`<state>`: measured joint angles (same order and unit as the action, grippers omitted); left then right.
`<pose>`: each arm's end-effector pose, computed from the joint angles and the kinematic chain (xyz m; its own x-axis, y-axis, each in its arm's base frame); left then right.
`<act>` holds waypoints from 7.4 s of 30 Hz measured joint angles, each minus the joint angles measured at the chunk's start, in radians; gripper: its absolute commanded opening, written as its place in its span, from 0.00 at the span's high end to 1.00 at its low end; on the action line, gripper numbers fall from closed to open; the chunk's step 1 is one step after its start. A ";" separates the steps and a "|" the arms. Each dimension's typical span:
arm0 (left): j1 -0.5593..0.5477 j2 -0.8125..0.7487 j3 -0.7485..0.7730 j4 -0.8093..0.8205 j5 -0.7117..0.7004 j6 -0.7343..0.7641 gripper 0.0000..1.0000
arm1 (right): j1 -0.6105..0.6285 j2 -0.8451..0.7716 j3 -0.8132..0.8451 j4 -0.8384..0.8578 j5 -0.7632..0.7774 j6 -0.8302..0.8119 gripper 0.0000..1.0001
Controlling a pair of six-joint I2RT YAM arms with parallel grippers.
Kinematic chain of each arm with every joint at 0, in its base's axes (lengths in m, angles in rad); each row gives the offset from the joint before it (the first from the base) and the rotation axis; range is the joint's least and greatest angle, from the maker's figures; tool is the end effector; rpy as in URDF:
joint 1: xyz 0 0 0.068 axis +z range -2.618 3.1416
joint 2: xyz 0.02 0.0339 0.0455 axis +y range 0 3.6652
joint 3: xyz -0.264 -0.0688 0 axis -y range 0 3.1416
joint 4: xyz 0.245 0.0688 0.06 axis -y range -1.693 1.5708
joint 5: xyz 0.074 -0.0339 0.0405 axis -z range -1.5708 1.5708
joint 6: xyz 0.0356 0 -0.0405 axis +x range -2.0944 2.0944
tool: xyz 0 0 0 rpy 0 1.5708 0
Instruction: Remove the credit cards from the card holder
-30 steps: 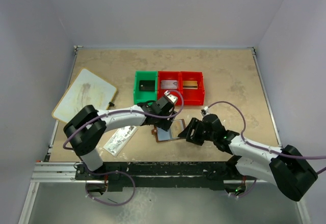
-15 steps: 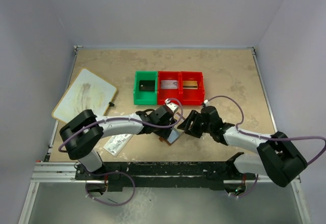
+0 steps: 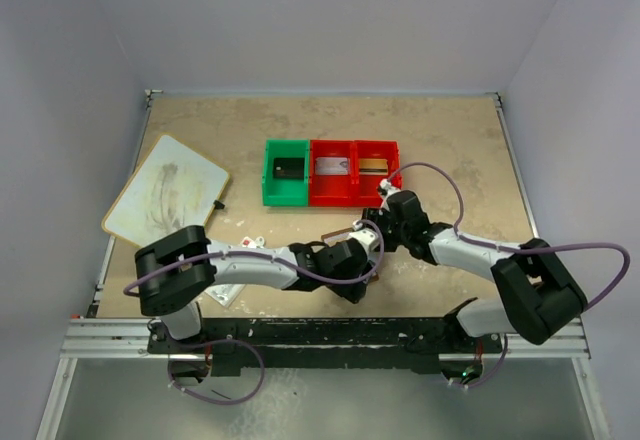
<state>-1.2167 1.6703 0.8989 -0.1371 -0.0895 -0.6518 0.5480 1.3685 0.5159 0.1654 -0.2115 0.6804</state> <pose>0.1178 -0.3094 0.1621 -0.7725 0.3473 -0.5316 0.5617 0.7642 -0.3170 0.2159 0.1405 0.1581 -0.8285 0.2149 -0.5171 -0.1630 0.7909 0.5898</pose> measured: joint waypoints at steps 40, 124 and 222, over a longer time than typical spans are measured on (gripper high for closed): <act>0.214 -0.151 0.086 -0.162 -0.196 -0.019 0.48 | 0.001 -0.296 -0.277 0.186 -0.059 0.369 0.54; 0.206 0.100 0.203 -0.310 -0.195 -0.019 0.91 | -0.013 0.141 -0.344 0.732 -0.183 0.565 0.85; 0.202 0.117 0.215 -0.267 -0.124 -0.114 0.93 | -0.109 0.196 -0.344 0.798 -0.335 0.450 0.72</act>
<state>-1.0149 1.7878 1.1141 -0.4046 -0.2131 -0.7662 0.4385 1.5650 0.1715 0.9630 -0.5461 1.1301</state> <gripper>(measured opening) 0.075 0.275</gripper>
